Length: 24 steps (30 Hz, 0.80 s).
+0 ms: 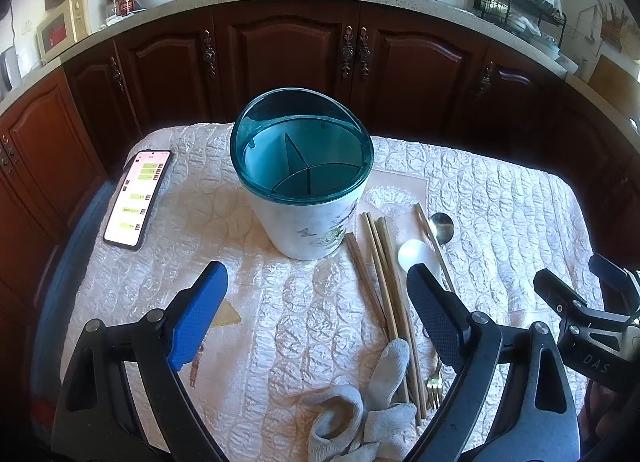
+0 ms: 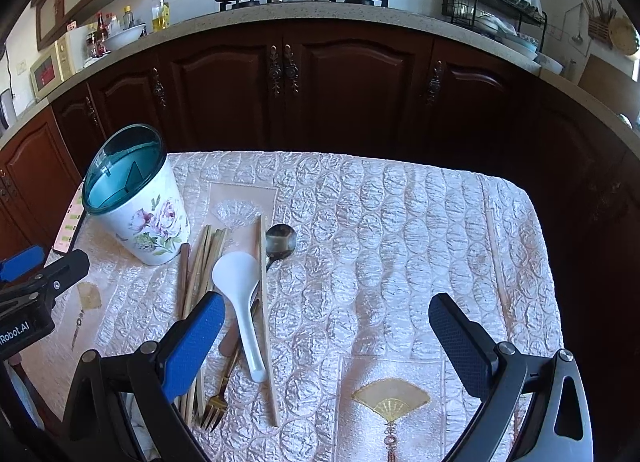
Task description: Organize utensils
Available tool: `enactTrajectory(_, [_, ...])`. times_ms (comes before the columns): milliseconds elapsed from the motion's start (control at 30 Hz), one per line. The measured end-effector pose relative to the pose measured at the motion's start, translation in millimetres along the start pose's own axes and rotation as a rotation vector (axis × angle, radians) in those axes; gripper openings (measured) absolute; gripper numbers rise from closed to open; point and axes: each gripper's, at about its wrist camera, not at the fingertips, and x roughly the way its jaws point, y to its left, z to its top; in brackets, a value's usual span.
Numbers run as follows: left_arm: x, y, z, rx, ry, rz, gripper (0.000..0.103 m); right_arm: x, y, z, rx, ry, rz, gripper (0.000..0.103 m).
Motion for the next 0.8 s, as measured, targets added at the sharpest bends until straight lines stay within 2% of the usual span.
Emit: enactTrajectory(800, [-2.2, 0.0, 3.4, 0.000, -0.007, -0.004, 0.092, -3.1, -0.7, 0.0, 0.010, -0.022, 0.047, 0.102])
